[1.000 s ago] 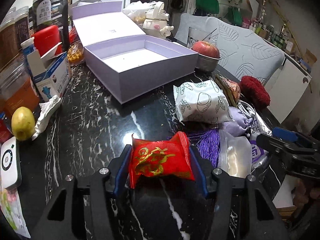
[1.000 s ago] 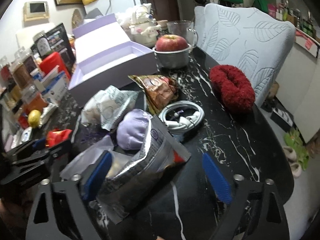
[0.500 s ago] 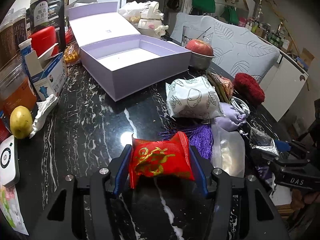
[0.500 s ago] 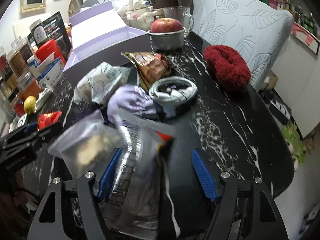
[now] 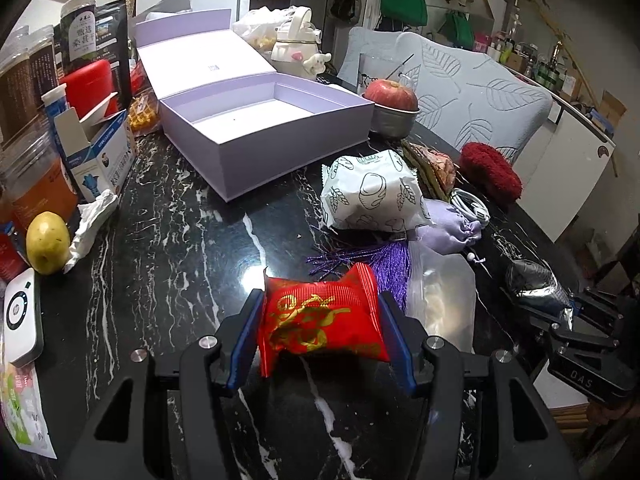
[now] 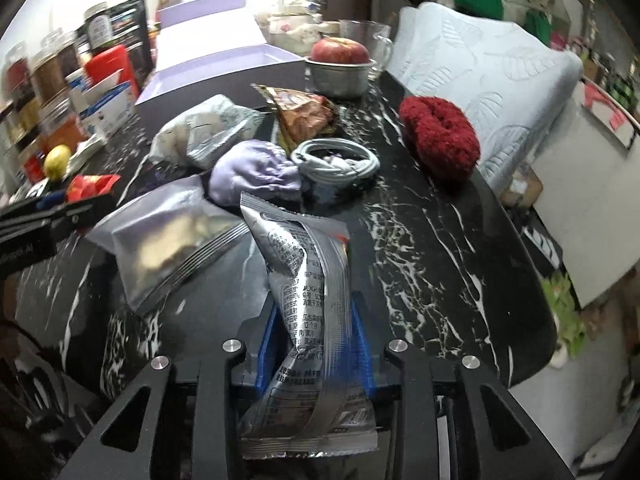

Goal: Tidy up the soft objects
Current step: 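Lift the red candy packet with the left gripper while the right gripper grasps the silver snack bag, then carry the red packet and silver bag with both grippers toward the lavender box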

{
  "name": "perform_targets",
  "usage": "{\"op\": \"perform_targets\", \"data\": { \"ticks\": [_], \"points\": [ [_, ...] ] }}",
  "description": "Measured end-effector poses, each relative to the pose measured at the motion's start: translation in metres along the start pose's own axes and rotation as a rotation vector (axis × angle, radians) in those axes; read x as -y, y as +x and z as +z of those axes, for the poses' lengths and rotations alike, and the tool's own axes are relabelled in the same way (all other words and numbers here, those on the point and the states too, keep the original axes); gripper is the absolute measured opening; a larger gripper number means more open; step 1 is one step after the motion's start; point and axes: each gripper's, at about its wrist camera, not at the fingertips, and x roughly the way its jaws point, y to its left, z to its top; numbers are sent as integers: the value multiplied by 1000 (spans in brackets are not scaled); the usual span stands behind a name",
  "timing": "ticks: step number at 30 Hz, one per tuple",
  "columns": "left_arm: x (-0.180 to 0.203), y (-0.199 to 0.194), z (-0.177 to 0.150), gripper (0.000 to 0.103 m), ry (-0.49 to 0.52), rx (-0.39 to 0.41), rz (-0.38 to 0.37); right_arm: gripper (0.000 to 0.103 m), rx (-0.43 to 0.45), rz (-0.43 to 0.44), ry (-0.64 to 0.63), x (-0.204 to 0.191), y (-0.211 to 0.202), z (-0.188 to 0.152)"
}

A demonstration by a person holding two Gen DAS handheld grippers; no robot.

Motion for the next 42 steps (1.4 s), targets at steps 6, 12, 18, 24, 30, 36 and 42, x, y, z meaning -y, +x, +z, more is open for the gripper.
{"op": "perform_targets", "data": {
  "ticks": [6,12,18,24,30,36,42],
  "points": [
    [2,-9,-3,56,0,11,7,29,25,74,11,3,-10,-5],
    [5,-24,-5,56,4,35,8,29,67,103,15,-1,-26,-7],
    [7,-46,-2,56,7,76,19,29,103,153,17,-4,-44,-4],
    [6,-71,8,56,10,129,39,29,159,184,-17,-11,-59,11],
    [3,-91,21,56,14,187,69,29,222,237,-57,-19,-73,37],
    [-1,-104,37,56,16,234,69,29,258,242,-98,-27,-81,61],
    [-3,-111,61,56,36,278,69,29,300,252,-138,-34,-87,90]
  ]
}}
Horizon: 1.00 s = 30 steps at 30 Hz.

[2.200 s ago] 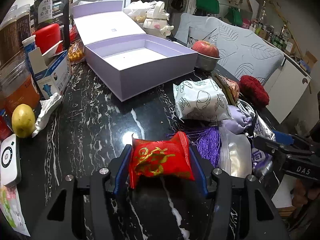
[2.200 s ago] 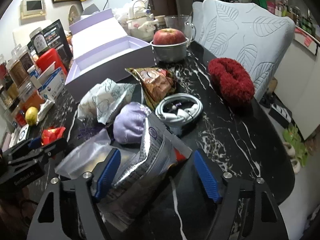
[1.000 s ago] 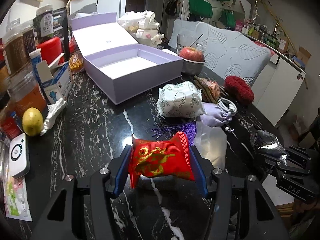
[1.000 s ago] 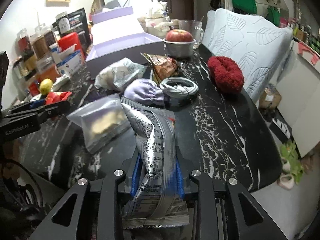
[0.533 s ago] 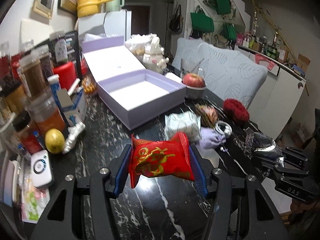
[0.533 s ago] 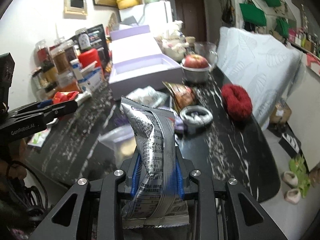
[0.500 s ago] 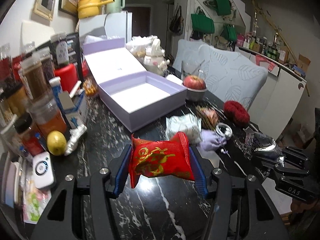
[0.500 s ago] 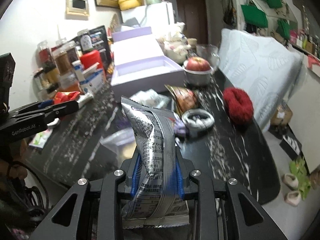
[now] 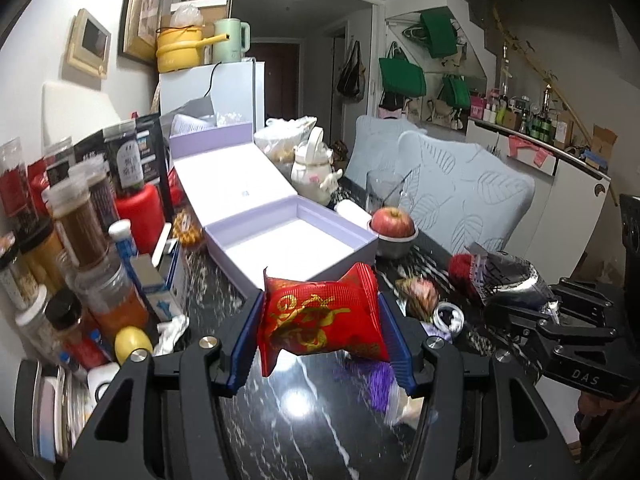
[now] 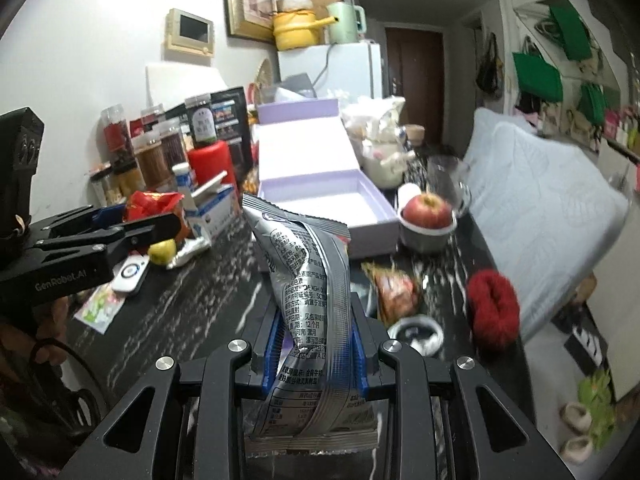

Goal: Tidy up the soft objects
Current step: 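Carry the red packet and silver bag with both grippers toward the lavender box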

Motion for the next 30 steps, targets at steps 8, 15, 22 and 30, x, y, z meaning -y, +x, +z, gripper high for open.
{"op": "perform_targets", "data": {
  "ticks": [8,15,22,30],
  "points": [
    [-11,19,35,56,6,35,-4,29,42,15,-40,5,19,44],
    [-24,47,64,56,11,49,12,29,69,33,-68,13,47,83],
    [-40,82,96,56,22,67,39,29,78,32,-82,24,84,119],
    [-57,128,124,56,25,67,61,29,77,15,-107,34,131,159]
  ]
}}
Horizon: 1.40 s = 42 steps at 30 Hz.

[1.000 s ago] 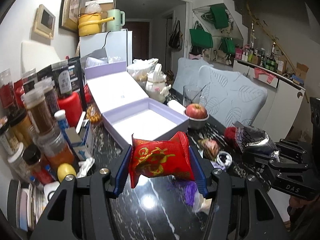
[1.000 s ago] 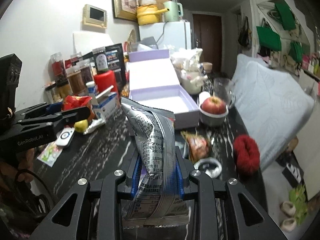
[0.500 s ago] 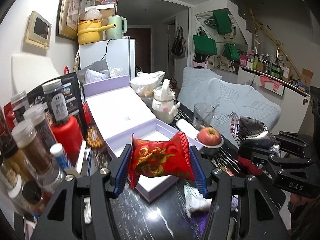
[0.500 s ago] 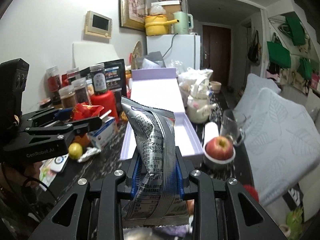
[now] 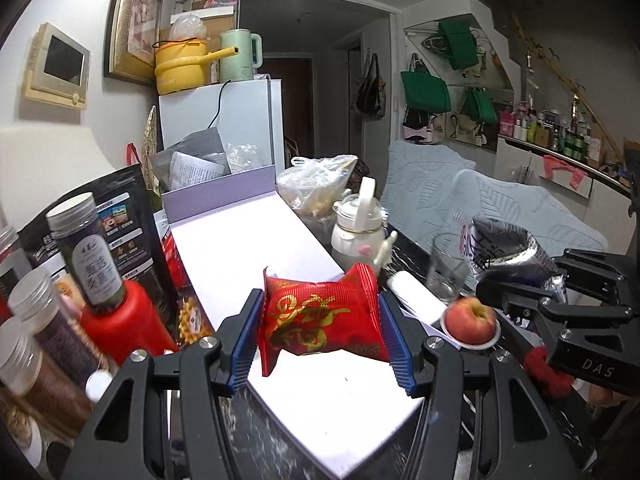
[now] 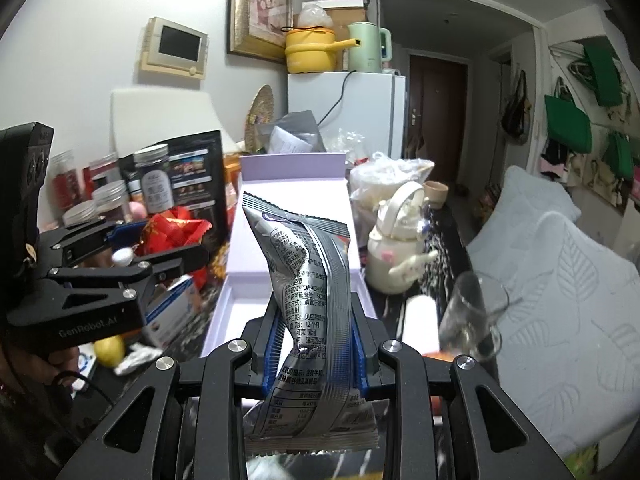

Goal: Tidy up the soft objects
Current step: 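Carry the red packet and silver bag with both grippers toward the lavender box, then release the red packet with the left gripper while the right gripper drops the silver bag into the box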

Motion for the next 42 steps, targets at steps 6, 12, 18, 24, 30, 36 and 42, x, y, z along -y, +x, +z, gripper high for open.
{"op": "perform_targets", "data": {
  "ticks": [6,12,18,24,30,36,42],
  "points": [
    [-12,40,11,56,-21,-23,23,29,-9,-21,-24,7,32,20],
    [-24,81,11,56,-45,-72,58,29,-48,-14,-28,14,69,30],
    [-37,125,2,56,-55,-145,103,29,-100,-29,-34,19,104,29],
    [-44,162,-10,56,-50,-211,149,29,-146,-39,-32,21,130,23],
    [-47,193,-23,56,-41,-278,195,29,-183,-61,-53,20,148,19],
    [-50,210,-33,60,-33,-319,249,29,-213,-69,-65,20,163,15],
    [-49,217,-36,74,-15,-337,259,29,-232,-64,-52,23,175,11]
  ]
}}
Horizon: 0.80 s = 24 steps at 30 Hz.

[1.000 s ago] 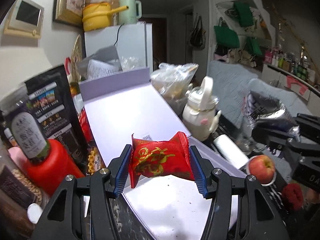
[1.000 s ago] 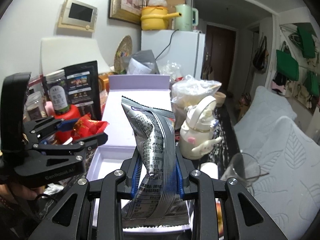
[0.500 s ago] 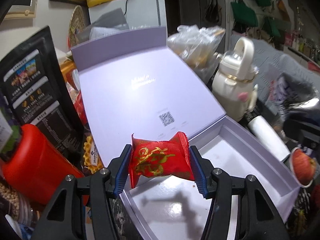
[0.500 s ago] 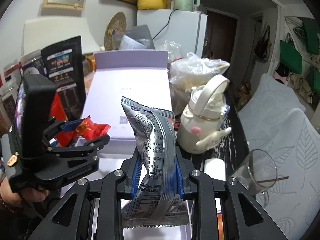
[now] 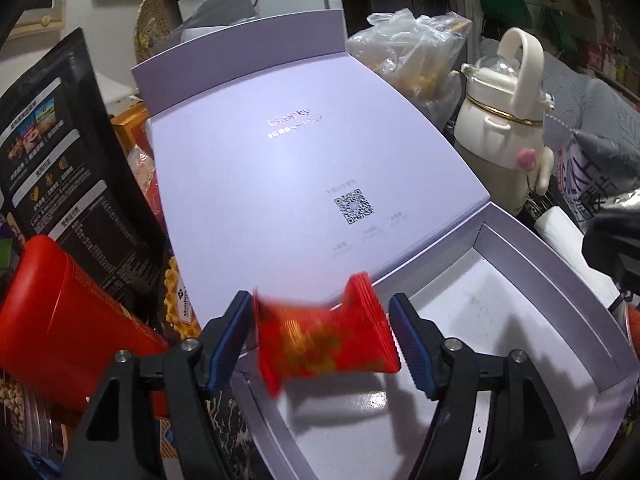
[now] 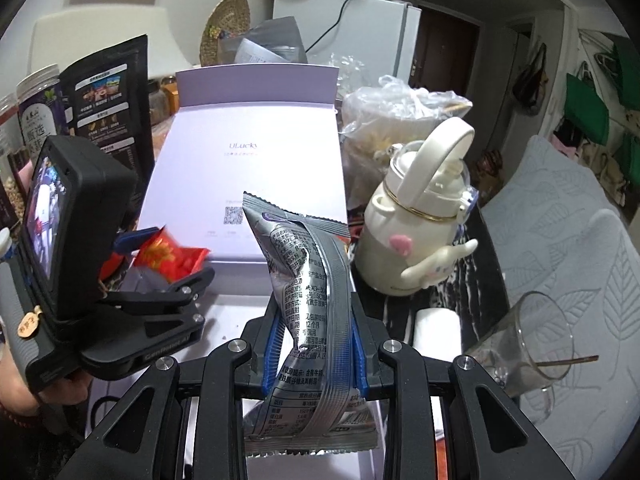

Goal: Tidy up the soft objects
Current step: 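Release the red packet with the left gripper while the right gripper drops the silver bag into the box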

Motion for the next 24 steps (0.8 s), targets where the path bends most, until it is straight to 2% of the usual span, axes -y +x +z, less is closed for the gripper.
{"op": "perform_targets", "data": {
  "ticks": [2,6,12,15,19,24],
  "points": [
    [-4,-4,0,80,-21,5,5,29,6,-3,-4,1,2,1],
    [-12,-10,-2,80,-61,8,0,29,2,-4,-6,0,9,6],
    [-18,-16,-5,80,-68,16,1,30,-15,3,-24,-8,25,8],
    [-20,-17,-6,80,-71,13,-1,34,-37,7,-20,-9,30,6],
    [-22,-26,-7,80,-71,24,3,51,-54,-14,-12,-7,28,4],
    [-23,-40,-5,80,-76,45,-3,51,-56,-31,3,-3,14,4]
  ]
}}
